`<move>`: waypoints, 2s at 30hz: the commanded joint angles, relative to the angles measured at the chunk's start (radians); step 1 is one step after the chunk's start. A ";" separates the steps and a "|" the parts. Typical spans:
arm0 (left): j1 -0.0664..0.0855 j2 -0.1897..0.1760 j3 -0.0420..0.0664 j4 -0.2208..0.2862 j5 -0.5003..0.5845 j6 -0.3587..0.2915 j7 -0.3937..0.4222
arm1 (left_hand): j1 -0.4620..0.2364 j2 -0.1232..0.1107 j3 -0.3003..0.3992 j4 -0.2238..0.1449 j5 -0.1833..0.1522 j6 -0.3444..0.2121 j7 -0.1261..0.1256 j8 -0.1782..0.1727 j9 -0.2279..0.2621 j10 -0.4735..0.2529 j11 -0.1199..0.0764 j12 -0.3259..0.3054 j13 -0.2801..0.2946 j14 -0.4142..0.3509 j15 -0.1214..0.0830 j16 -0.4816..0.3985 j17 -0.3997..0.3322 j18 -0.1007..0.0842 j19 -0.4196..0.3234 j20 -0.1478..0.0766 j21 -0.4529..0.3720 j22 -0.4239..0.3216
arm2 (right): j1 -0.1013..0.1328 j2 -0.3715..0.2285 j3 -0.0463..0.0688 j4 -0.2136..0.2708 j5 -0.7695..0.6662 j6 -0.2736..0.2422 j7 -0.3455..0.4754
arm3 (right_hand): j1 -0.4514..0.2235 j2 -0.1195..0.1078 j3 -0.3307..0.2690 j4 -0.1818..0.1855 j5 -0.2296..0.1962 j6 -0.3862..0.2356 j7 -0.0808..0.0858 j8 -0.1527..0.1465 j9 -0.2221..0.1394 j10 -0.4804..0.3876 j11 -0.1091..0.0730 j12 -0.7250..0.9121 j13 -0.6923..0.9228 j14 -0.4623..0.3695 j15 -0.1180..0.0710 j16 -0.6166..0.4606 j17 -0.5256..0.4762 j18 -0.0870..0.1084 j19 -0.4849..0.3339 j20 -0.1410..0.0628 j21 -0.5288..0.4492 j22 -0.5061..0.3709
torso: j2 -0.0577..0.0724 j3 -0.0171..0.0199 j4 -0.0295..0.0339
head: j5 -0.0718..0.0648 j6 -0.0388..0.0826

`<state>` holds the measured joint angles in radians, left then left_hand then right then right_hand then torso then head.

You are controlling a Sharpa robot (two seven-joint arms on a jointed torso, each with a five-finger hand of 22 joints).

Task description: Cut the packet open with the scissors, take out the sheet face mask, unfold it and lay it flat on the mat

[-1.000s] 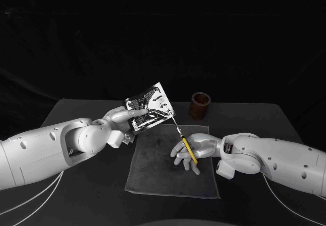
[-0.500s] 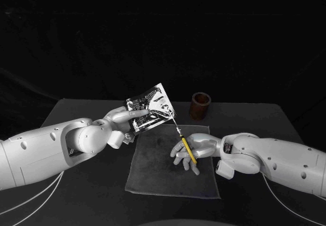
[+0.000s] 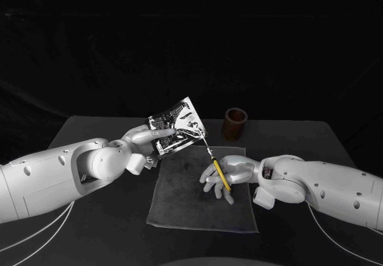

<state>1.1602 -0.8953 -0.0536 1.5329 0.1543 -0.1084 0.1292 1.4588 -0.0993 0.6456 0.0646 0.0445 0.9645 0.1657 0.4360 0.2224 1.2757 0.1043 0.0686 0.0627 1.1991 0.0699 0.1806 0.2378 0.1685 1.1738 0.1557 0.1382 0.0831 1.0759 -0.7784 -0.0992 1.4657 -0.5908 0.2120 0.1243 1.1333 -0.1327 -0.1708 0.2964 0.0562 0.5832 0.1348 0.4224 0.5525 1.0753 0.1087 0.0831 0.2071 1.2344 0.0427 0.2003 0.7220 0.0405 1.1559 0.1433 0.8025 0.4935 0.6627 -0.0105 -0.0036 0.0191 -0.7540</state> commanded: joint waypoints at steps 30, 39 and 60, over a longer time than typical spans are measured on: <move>0.001 0.000 0.000 -0.006 -0.052 0.023 -0.016 | -0.003 0.008 0.003 -0.011 0.004 0.008 0.003 0.004 0.056 0.008 0.001 -0.004 0.002 0.005 -0.007 -0.006 0.002 0.012 0.008 -0.001 0.005 0.001 | 0.002 -0.004 0.006 0.009 0.041 -0.019 0.020 | 0.028 0.082 -0.014 -0.007 -0.007 -0.164 0.045 0.079 -0.025 0.112 -0.014 0.073 0.006 0.057 -0.015 -0.013 -0.004 0.144 0.046 -0.018 -0.026 -0.034 | -0.001 -0.0013 0.0007 | -0.002 0.001; 0.001 0.001 0.000 -0.005 -0.061 0.024 -0.022 | -0.004 0.008 0.003 -0.012 0.004 0.008 0.003 0.004 0.056 0.008 0.001 -0.004 0.002 0.005 -0.007 -0.006 0.003 0.012 0.008 -0.001 0.005 0.001 | 0.002 0.000 0.006 0.013 0.048 -0.018 0.018 | 0.050 0.115 -0.064 -0.009 -0.008 -0.043 0.040 0.089 -0.066 0.134 -0.011 0.092 0.022 0.080 -0.016 -0.013 0.004 0.143 0.065 -0.022 -0.029 -0.044 | 0.000 -0.0013 0.0007 | 0.000 -0.001; 0.007 0.008 0.000 -0.042 -0.134 0.029 -0.050 | -0.006 0.008 0.005 -0.015 0.004 0.009 0.002 0.005 0.058 0.010 0.000 -0.004 0.002 0.007 -0.008 -0.006 0.004 0.012 0.010 -0.002 0.007 0.002 | 0.008 -0.020 0.005 0.026 0.028 0.022 -0.014 | 0.067 0.137 -0.108 -0.010 -0.008 0.016 0.038 0.075 -0.100 0.142 -0.012 0.101 0.034 0.092 -0.017 -0.015 0.012 0.143 0.072 -0.023 -0.031 -0.051 | 0.000 -0.0014 -0.0007 | 0.008 -0.009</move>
<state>1.1653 -0.8872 -0.0536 1.4973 0.0604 -0.0999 0.0951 1.4570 -0.1010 0.6486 0.0561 0.0447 0.9664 0.1675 0.4351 0.2227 1.2779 0.1020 0.0686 0.0628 1.2030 0.0668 0.1806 0.2405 0.1696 1.1776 0.1518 0.1381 0.0835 1.0808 -0.7941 -0.0960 1.4903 -0.5582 0.2093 0.1099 1.2004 -0.0078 -0.2746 0.2869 0.0523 0.6028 0.1619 0.5008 0.4539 1.1598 0.0499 0.1810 0.2408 1.2957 0.0001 0.1886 0.7327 0.0368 1.2221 0.1201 0.7762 0.4438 0.6620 -0.0116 -0.0040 0.0267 -0.7623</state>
